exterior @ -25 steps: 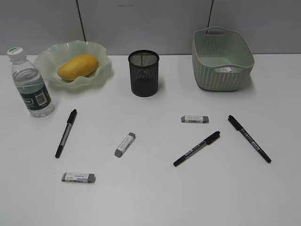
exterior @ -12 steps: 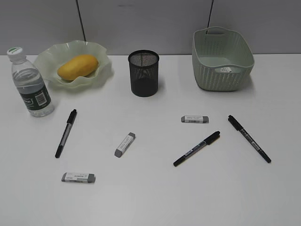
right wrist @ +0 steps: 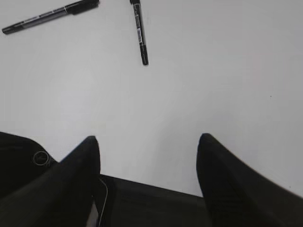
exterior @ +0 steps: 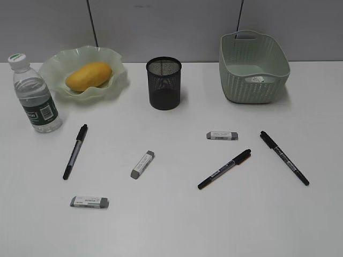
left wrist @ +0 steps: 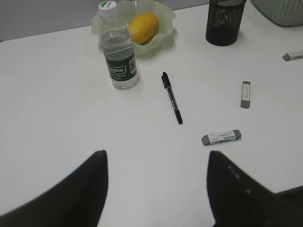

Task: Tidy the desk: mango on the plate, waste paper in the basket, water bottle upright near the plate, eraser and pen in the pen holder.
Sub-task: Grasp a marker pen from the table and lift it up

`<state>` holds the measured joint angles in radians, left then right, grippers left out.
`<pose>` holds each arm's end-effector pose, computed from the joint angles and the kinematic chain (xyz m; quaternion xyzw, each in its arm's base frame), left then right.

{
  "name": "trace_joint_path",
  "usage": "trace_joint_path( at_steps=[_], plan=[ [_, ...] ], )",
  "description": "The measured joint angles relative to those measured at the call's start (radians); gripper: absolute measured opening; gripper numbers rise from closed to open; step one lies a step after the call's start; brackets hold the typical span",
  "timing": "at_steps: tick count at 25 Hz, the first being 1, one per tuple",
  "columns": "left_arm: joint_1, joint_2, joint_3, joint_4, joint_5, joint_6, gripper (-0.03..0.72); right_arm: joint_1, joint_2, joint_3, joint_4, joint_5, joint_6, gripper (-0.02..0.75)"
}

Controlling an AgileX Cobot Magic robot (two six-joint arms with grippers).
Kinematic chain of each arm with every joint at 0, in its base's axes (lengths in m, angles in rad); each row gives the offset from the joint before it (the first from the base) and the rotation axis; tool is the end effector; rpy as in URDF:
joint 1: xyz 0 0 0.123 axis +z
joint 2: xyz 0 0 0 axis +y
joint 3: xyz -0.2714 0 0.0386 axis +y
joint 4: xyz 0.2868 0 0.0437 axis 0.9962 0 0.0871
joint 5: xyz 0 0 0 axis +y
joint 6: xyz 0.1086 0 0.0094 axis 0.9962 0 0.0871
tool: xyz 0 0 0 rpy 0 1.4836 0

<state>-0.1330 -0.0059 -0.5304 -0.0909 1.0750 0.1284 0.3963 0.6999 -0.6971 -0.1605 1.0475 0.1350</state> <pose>0.0488 -0.0153 0.2968 0.1132 0.8390 -0.0466 0.5302 0.1592 0.0502 0.2819 -0.1412 0.9407 0.0028 0.3083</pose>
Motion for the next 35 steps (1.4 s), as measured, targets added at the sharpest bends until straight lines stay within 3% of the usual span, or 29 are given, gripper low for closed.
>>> trace_joint_path(
  at_steps=[16,22,35],
  plan=[
    [0.000,0.000,0.000,-0.001,0.000,0.000,0.472,-0.004,0.753,-0.286,0.095,-0.055,-0.185,0.510],
    [0.000,0.000,0.000,-0.001,0.000,0.000,0.471,-0.067,0.944,-0.410,0.160,-0.114,-0.263,0.510],
    [0.000,0.000,0.000,-0.001,0.000,0.000,0.469,-0.155,1.262,-0.596,0.174,-0.186,-0.343,0.510]
  ],
)
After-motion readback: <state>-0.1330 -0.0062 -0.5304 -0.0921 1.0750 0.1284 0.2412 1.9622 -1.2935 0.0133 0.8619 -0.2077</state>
